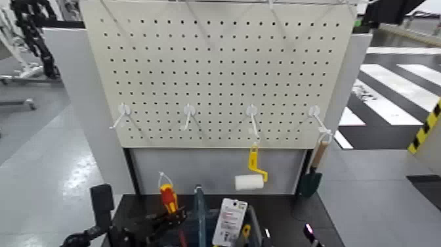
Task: Put the red screwdriver into the crate.
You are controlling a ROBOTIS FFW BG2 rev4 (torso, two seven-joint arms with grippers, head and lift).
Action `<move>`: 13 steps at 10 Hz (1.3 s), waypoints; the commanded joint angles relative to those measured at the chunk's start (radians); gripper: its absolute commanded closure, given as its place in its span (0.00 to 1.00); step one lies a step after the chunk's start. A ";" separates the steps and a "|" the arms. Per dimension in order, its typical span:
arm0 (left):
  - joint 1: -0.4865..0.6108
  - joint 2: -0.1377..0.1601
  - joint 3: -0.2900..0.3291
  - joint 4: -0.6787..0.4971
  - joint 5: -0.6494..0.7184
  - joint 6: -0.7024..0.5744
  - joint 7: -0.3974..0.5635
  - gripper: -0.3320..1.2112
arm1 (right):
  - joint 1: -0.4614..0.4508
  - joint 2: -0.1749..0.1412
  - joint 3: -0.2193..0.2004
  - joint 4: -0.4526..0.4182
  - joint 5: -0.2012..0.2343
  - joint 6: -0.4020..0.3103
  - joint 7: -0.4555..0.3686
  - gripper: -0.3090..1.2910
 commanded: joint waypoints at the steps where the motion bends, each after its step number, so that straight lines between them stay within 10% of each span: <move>1: -0.034 0.015 -0.030 0.067 0.000 0.062 -0.053 0.98 | 0.000 0.000 0.000 0.001 0.000 -0.003 0.000 0.29; 5: -0.074 0.029 -0.067 0.121 -0.023 0.119 -0.105 0.92 | 0.000 0.000 -0.002 0.004 -0.002 -0.006 0.000 0.29; 8: -0.083 0.034 -0.070 0.122 -0.020 0.111 -0.118 0.30 | -0.003 -0.001 0.002 0.007 -0.003 -0.008 0.000 0.29; 13: -0.082 0.037 -0.049 0.088 -0.150 -0.026 -0.161 0.29 | -0.003 -0.003 0.002 0.007 -0.006 -0.006 0.002 0.29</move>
